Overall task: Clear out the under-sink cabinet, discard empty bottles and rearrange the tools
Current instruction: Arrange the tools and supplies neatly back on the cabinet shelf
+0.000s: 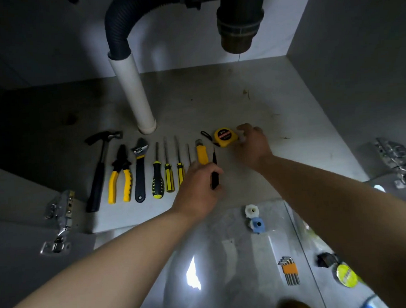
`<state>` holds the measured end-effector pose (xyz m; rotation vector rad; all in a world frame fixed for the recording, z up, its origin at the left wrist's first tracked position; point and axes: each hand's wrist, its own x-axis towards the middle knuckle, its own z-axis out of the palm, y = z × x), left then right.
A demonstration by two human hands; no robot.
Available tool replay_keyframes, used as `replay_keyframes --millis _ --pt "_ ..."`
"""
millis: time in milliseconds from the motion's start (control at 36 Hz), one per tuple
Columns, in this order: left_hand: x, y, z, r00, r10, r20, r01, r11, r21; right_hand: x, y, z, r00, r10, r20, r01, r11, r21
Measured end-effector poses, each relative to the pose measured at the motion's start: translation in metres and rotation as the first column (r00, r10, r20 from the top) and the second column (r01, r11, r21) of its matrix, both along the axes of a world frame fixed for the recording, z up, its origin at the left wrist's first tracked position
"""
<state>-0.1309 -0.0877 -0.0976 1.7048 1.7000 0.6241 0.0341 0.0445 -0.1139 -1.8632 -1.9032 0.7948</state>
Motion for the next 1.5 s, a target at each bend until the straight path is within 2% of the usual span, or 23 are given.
replay_keyframes --millis 167,389,556,694,778,889,1000,1083,1167,1278,1361,1500 --pt "0.041 0.016 0.007 0.983 -0.078 -0.165 0.078 0.997 -0.003 0.057 -0.033 0.018 0.997 0.043 0.061 -0.047 0.997 0.064" --pt "0.076 0.024 0.008 0.895 -0.112 -0.431 0.068 0.991 -0.117 0.106 -0.102 0.0 0.994 0.104 0.025 -0.103 0.994 -0.044" --pt "0.077 0.025 0.003 0.858 -0.117 -0.499 0.054 0.989 -0.138 0.11 -0.129 -0.019 0.991 0.127 0.031 -0.127 0.992 0.017" --pt "0.074 0.021 0.002 0.822 -0.156 -0.547 0.08 0.984 -0.16 0.107 -0.144 -0.021 0.966 0.241 0.091 -0.242 0.97 0.0" --pt "0.072 0.013 0.001 0.822 -0.148 -0.55 0.095 0.988 -0.125 0.11 -0.153 -0.025 0.943 0.301 0.142 -0.293 0.953 -0.077" --pt "0.07 -0.005 -0.004 0.807 -0.107 -0.581 0.196 0.976 0.093 0.114 -0.161 -0.036 0.93 0.323 0.174 -0.28 0.931 -0.234" --pt "0.069 -0.032 -0.015 0.796 -0.368 -0.48 0.484 0.864 0.14 0.111 -0.164 -0.051 0.906 0.37 0.208 -0.3 0.905 -0.302" --pt "0.064 -0.054 -0.032 0.752 -0.528 -0.395 0.579 0.816 0.012 0.103 -0.165 -0.064 0.897 0.367 0.247 -0.289 0.909 -0.302" --pt "0.058 -0.067 -0.047 0.772 -0.567 -0.289 0.544 0.823 -0.161 0.094 -0.168 -0.076 0.892 0.359 0.275 -0.279 0.916 -0.289" --pt "0.054 -0.068 -0.062 0.823 -0.517 -0.234 0.451 0.846 -0.284 0.089 -0.174 -0.088 0.894 0.318 0.317 -0.256 0.941 -0.221" --pt "0.055 -0.062 -0.072 0.841 -0.494 -0.223 0.418 0.853 -0.313 0.09 -0.176 -0.085 0.893 0.314 0.322 -0.254 0.943 -0.215" --pt "0.064 -0.053 -0.085 0.803 -0.536 -0.26 0.472 0.839 -0.272 0.101 -0.178 -0.051 0.896 0.362 0.258 -0.292 0.917 -0.271"
